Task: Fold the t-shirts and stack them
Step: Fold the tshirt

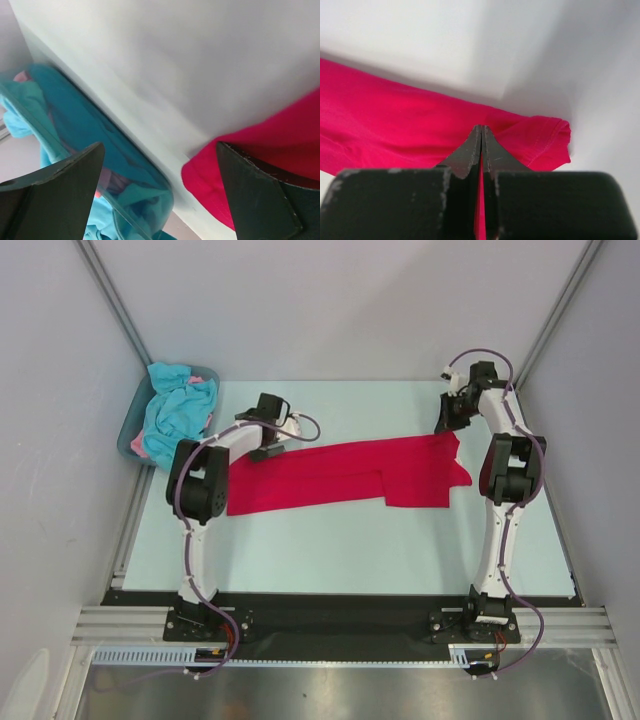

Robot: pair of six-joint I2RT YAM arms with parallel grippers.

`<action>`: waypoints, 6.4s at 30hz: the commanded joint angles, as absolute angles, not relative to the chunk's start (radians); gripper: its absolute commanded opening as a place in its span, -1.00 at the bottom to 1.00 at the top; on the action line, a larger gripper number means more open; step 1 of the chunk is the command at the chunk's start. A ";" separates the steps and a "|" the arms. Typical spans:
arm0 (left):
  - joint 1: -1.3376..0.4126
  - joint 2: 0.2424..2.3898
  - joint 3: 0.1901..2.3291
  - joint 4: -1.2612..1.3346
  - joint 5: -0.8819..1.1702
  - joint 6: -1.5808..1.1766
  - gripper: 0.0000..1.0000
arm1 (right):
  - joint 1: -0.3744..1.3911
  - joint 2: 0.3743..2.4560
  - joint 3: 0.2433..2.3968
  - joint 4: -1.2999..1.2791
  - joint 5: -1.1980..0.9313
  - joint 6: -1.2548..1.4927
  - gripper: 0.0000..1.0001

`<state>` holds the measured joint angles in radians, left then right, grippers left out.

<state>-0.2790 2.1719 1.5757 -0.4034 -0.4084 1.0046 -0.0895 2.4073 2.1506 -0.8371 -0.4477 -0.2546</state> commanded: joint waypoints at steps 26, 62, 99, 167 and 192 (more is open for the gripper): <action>-0.187 2.177 1.681 -0.397 -0.469 0.973 1.00 | -0.084 2.447 2.114 -0.812 -0.347 -0.272 -0.98; -0.192 2.258 1.772 -0.718 -0.196 0.847 1.00 | -0.058 2.439 2.099 -0.807 -0.288 -0.301 -0.92; -0.158 2.298 1.850 -0.712 -0.406 0.775 0.99 | 0.046 2.339 1.887 -0.327 0.183 -0.480 -0.93; -0.250 1.514 1.322 -0.460 -0.298 0.896 0.99 | 0.094 2.371 1.928 -0.807 -0.028 -0.379 -1.00; -0.399 1.557 1.356 -0.494 -0.310 0.989 0.99 | 0.103 2.476 2.140 -0.828 -0.023 -0.413 -0.75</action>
